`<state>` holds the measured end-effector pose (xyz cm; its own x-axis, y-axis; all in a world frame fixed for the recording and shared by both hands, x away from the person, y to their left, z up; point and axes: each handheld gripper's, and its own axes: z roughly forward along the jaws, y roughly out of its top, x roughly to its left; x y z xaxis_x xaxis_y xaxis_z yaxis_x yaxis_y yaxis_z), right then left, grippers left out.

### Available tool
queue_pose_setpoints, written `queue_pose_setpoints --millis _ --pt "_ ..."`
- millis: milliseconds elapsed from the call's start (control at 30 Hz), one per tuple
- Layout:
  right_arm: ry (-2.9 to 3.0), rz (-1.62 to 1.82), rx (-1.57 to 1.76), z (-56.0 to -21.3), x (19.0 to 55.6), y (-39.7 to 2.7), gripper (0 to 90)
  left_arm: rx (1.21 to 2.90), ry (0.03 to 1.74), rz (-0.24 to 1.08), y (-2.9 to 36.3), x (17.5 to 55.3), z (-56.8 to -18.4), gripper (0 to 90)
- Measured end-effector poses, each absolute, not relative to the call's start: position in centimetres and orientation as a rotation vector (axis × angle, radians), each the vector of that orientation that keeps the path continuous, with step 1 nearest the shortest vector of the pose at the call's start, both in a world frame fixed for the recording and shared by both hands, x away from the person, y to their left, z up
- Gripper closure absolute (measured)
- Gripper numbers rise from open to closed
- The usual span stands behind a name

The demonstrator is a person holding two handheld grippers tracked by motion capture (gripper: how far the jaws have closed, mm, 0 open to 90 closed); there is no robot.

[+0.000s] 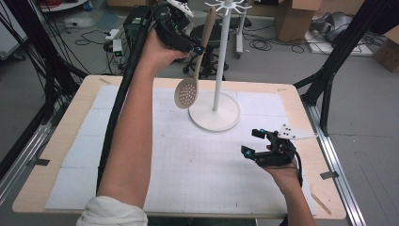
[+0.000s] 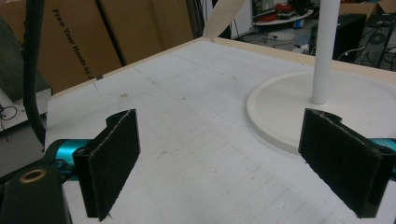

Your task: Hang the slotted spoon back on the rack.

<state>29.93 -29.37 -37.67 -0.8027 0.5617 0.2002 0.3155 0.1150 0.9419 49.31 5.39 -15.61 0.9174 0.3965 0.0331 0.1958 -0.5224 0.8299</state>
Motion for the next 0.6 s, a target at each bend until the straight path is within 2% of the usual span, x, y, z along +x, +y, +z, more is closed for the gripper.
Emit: queue_pose_setpoints --millis 600 --pt "2.194 1.750 0.877 -37.91 30.04 -29.24 12.0 2.155 0.443 0.286 4.39 49.68 -15.66 74.3"
